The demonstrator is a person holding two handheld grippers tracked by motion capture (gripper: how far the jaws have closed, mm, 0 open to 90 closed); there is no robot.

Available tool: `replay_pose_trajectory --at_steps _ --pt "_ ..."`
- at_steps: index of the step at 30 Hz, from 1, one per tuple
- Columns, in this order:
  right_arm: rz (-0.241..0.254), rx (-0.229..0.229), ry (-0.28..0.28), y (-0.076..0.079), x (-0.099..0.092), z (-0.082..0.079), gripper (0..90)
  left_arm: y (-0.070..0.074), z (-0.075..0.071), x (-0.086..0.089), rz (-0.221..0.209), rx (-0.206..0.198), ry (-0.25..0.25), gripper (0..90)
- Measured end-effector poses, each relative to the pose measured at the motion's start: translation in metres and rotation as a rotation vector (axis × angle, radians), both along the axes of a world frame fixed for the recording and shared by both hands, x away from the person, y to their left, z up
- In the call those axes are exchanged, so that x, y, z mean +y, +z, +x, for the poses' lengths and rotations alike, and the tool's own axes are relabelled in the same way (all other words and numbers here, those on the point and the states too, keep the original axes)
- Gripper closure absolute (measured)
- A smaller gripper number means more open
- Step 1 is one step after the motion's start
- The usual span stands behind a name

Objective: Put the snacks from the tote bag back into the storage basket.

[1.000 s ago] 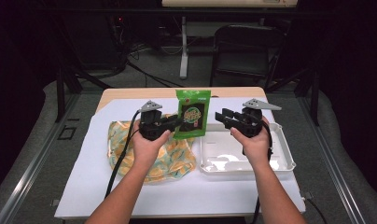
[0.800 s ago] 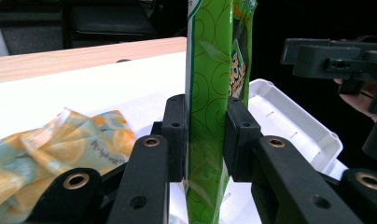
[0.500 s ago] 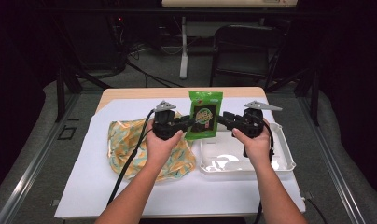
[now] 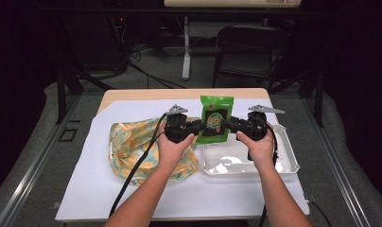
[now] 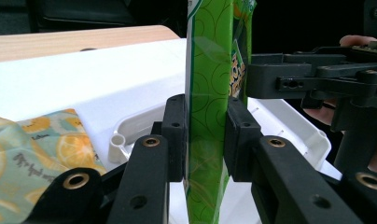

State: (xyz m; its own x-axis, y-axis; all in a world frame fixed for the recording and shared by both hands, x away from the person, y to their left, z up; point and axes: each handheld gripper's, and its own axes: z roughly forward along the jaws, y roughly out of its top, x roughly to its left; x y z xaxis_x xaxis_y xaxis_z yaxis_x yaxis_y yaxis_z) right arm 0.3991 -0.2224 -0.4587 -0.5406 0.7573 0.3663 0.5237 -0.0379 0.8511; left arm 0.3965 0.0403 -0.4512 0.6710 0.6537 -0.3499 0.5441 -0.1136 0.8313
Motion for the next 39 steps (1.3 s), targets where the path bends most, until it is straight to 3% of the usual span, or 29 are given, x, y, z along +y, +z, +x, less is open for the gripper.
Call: replay_pose_trajectory --at_steps 7,20,28,39 --pt "0.007 0.024 0.000 -0.006 -0.002 0.003 56.8 -0.003 -0.002 -0.005 0.014 -0.005 -0.004 73.0" --pt "0.057 0.055 -0.019 -0.015 -0.011 0.006 74.4 -0.010 0.002 -0.007 0.030 0.006 0.002 72.9" --pt "0.048 0.064 -0.033 -0.016 -0.017 0.006 85.4 -0.016 0.005 -0.011 0.033 0.019 0.028 70.7" --pt "0.037 0.084 -0.059 -0.017 -0.014 0.004 88.4 -0.022 0.008 -0.016 0.061 0.028 0.068 65.6"
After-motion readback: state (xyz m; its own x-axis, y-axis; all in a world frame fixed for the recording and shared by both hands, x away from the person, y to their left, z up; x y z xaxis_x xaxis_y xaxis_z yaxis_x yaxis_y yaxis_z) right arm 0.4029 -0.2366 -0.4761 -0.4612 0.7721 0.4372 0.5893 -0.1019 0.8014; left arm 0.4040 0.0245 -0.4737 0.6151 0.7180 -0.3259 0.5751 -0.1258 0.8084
